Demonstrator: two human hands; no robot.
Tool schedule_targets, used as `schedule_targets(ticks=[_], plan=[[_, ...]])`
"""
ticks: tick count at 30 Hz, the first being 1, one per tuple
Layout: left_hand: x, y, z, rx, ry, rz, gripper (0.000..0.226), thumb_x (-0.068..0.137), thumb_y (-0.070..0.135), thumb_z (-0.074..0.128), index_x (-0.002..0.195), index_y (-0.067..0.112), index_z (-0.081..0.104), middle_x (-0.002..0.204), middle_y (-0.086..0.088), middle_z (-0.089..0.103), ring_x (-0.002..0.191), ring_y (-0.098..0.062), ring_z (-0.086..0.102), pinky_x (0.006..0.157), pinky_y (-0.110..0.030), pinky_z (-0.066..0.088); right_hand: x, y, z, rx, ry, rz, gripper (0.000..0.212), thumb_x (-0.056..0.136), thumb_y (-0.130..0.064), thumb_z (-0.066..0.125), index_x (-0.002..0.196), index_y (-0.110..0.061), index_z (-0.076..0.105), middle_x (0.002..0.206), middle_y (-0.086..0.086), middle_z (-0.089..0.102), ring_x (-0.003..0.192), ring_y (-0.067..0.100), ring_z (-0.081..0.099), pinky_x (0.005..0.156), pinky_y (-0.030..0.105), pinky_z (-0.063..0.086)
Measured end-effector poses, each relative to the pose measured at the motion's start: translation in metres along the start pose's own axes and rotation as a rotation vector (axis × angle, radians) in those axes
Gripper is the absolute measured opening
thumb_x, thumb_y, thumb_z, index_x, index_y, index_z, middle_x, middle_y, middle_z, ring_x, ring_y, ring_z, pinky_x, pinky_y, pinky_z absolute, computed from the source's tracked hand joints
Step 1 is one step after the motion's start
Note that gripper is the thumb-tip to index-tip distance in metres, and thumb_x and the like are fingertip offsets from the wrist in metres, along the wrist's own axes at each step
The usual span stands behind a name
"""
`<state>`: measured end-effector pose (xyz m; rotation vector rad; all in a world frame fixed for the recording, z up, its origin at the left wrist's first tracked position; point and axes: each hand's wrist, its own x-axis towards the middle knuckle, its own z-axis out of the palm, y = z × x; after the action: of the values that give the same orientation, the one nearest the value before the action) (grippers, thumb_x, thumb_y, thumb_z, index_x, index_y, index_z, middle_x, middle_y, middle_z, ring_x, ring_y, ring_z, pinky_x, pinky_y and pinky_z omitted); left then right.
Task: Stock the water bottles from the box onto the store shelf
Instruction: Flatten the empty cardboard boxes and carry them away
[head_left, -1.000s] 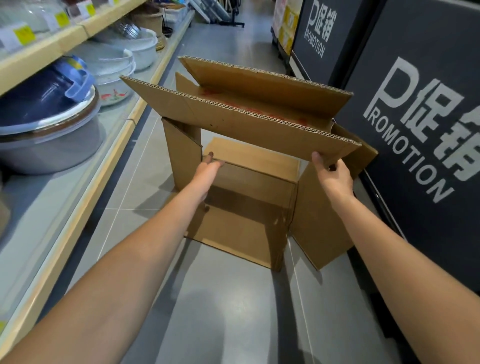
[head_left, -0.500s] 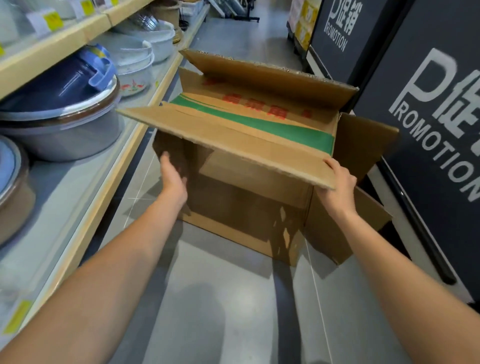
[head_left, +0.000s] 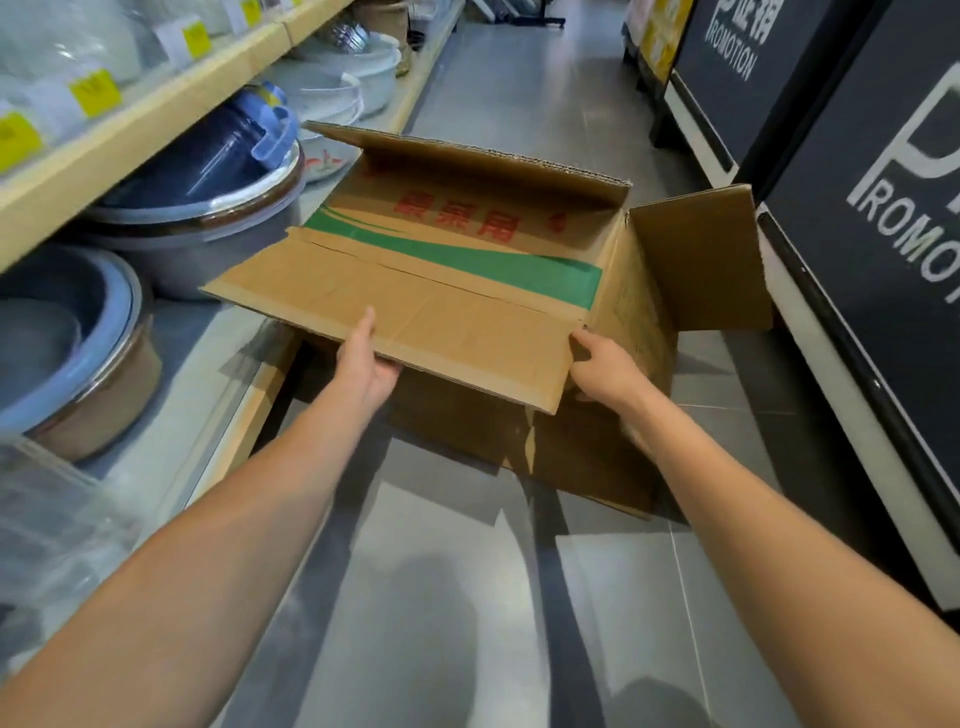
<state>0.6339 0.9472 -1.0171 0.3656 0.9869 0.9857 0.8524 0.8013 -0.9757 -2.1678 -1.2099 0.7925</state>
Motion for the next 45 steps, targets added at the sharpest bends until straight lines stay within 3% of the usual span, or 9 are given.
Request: schedule_targets(ticks=[3,8,13,19,24,27,32,40,45], plan=[[0.004,-0.016,-0.008,0.162,0.136,-0.079,0.045,0.094,0.019,0.055,0.136,0.011,0.042,0.134,-0.019,0.053,0.111,-0.031,0.059,0.072,-0.041,0.059,0.001,-0.003,0.011,0.114,-0.012,0.096,0.046,0.097,-0.01,0.044,0.143,-0.016,0.041,0.145,0.007,0.042,0.121,0.03,0.052,0.076,0.034,0.058],[-0.007,-0.048,0.002,0.802,0.521,-0.011,0.083,0.08,0.024,0.069,0.146,0.01,0.02,0.151,-0.012,0.024,0.133,-0.033,0.033,0.11,-0.042,0.034,-0.001,0.034,0.011,0.008,0.055,0.18,0.036,0.097,-0.01,0.044,0.132,-0.007,0.051,0.137,0.011,0.051,0.116,0.026,0.052,0.098,0.037,0.047],[-0.019,-0.092,0.028,1.299,0.244,0.116,0.054,0.089,0.022,0.057,0.138,0.011,0.039,0.148,-0.012,0.029,0.138,-0.032,0.023,0.114,-0.043,0.026,-0.006,0.088,0.002,-0.01,0.086,0.34,0.029,0.094,-0.007,0.043,0.117,-0.001,0.06,0.116,0.017,0.06,0.091,0.025,0.052,0.074,0.029,0.04],[-0.025,-0.157,0.059,1.572,-0.096,0.395,0.045,0.091,0.02,0.055,0.134,0.015,0.045,0.14,-0.006,0.041,0.132,-0.026,0.032,0.112,-0.04,0.028,-0.007,0.144,-0.003,0.054,0.128,0.494,0.017,0.093,-0.01,0.046,0.105,-0.007,0.057,0.101,0.011,0.057,0.09,0.025,0.054,0.073,0.033,0.044],[-0.018,-0.208,0.066,1.998,-0.636,0.798,0.046,0.093,0.029,0.047,0.136,0.012,0.045,0.149,-0.009,0.036,0.138,-0.025,0.03,0.115,-0.039,0.024,-0.002,0.187,-0.004,0.072,0.141,0.631,0.026,0.094,-0.015,0.047,0.119,-0.011,0.048,0.111,0.011,0.055,0.086,0.02,0.053,0.07,0.03,0.043],[-0.017,-0.242,0.062,2.346,-0.906,0.906,0.067,0.091,0.046,0.05,0.145,0.012,0.03,0.158,-0.014,0.016,0.146,-0.03,0.014,0.118,-0.047,0.014,0.0,0.214,0.007,0.073,0.138,0.723,0.041,0.095,-0.011,0.045,0.135,-0.004,0.038,0.132,0.019,0.049,0.116,0.033,0.051,0.085,0.033,0.042],[-0.01,-0.273,0.053,2.599,-0.906,0.964,0.075,0.096,0.017,0.047,0.151,0.013,-0.003,0.16,-0.016,-0.005,0.147,-0.034,-0.003,0.117,-0.051,0.007,0.002,0.24,0.029,0.114,0.177,0.755,0.041,0.095,-0.008,0.043,0.135,0.001,0.041,0.135,0.02,0.049,0.122,0.034,0.048,0.088,0.028,0.038],[0.004,-0.283,0.061,2.531,-1.068,1.012,0.06,0.099,0.001,0.027,0.15,0.003,-0.004,0.159,-0.017,-0.001,0.148,-0.031,0.003,0.118,-0.043,0.011,0.01,0.254,0.025,0.275,0.24,0.803,0.033,0.094,-0.012,0.044,0.126,-0.004,0.048,0.126,0.016,0.054,0.098,0.027,0.051,0.077,0.026,0.036],[-0.018,-0.248,0.075,2.38,-1.011,0.842,0.074,0.091,-0.004,0.045,0.152,0.01,0.004,0.16,-0.008,0.008,0.148,-0.021,0.011,0.119,-0.034,0.01,0.004,0.234,-0.016,0.543,0.275,0.875,0.035,0.093,-0.034,0.056,0.117,-0.009,0.053,0.111,0.009,0.059,0.096,0.025,0.056,0.077,0.036,0.051]])
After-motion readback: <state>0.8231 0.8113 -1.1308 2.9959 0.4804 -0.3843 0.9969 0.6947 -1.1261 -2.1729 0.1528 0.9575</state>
